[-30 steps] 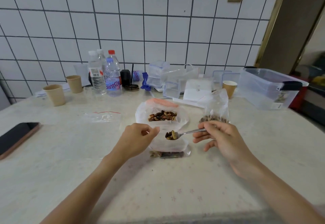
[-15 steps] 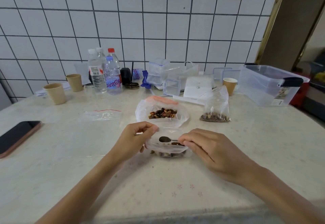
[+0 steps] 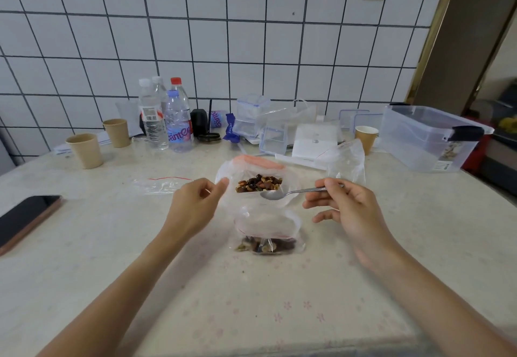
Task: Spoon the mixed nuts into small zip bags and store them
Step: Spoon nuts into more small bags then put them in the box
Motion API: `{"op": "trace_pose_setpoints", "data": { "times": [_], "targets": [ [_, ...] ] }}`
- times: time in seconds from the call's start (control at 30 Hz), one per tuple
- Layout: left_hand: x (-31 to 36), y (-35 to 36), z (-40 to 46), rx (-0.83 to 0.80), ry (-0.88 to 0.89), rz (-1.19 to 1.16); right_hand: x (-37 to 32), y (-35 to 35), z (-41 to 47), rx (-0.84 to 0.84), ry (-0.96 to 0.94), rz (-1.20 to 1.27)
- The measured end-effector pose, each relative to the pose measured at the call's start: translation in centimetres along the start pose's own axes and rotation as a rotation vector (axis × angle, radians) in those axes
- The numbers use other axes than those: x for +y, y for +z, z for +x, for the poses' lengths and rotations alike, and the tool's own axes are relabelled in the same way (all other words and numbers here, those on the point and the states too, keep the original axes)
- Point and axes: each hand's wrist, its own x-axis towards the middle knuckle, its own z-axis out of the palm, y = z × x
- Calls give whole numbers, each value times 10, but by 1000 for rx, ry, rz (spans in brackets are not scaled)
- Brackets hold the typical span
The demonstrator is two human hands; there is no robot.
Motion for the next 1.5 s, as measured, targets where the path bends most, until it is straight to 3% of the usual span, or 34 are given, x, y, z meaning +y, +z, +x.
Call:
{"op": "trace_pose_setpoints", "data": {
  "times": [0.1,0.23,0.57,0.7,0.8,1.03,1.27,1.5],
  "targets": [
    [-9,7,19,92,-84,20,3,10,14,25,84,41],
    [-10,24,37,52,-105,-66,8,26,36,45,202,116],
    [-25,45,38,51,140,-107,35,60,63,-41,192,-230],
    [-24,49,33,2,166,-208,40,65,75,35,193,-214],
    [-21,48,33,25,209,-154,46,62,79,50,141,-272],
    [-18,47,34,74,243,-76,64,56,80,24,131,-206],
    [-18,46,34,19,240,-102,72,59,83,1,143,-173],
    [-20,46,36,111,198,-105,71,56,80,-7,166,-109]
  ]
}}
